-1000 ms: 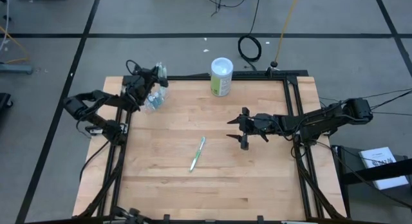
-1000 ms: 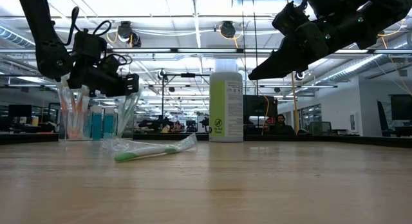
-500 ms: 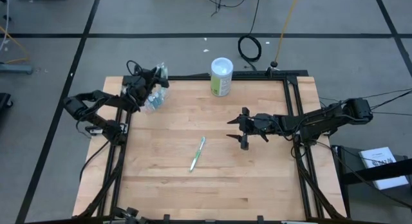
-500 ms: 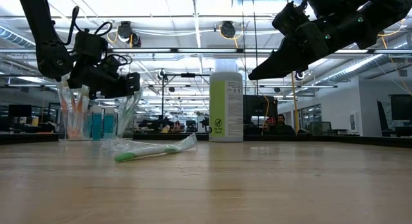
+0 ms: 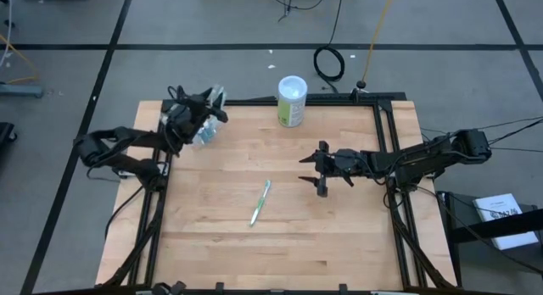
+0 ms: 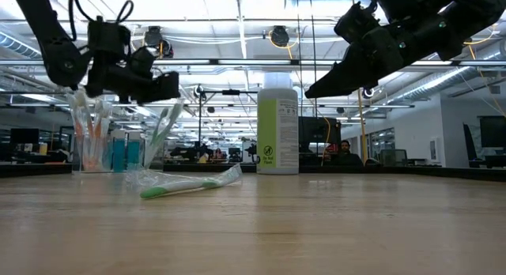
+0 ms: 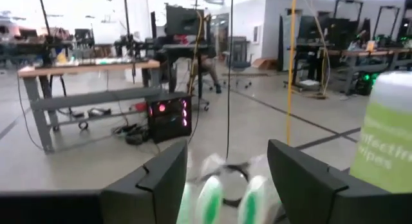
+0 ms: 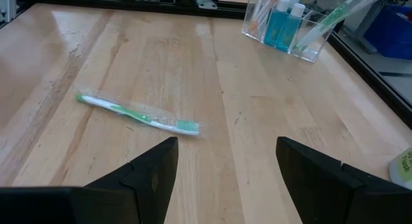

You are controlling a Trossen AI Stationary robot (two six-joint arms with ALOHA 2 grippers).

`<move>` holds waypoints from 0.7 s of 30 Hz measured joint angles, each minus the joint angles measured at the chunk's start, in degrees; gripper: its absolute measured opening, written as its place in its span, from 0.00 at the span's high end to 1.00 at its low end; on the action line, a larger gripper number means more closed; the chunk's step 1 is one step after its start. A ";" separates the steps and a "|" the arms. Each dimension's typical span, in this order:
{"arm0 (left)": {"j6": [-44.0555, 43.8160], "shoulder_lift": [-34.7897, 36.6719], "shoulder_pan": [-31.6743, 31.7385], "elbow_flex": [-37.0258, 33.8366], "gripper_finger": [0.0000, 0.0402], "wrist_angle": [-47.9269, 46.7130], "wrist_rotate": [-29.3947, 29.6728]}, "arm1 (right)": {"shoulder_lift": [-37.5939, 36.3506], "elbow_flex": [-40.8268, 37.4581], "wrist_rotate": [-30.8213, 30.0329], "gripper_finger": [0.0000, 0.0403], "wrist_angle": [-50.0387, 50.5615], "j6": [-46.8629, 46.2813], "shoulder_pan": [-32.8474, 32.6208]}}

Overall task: Pick & Place toothbrushing station
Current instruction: Put the green toothbrush into the right section of the transparent organizer

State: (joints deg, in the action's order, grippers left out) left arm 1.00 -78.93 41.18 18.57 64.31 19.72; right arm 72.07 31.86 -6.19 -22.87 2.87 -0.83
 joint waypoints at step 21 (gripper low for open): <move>-11.16 13.27 -23.78 0.08 0.51 -16.46 -31.16 | -2.71 -0.07 -1.39 0.37 3.69 0.35 0.43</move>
State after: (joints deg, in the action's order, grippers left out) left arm -10.16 -65.66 17.40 18.65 47.85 -11.44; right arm 69.36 31.79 -7.58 -19.18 3.23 -0.40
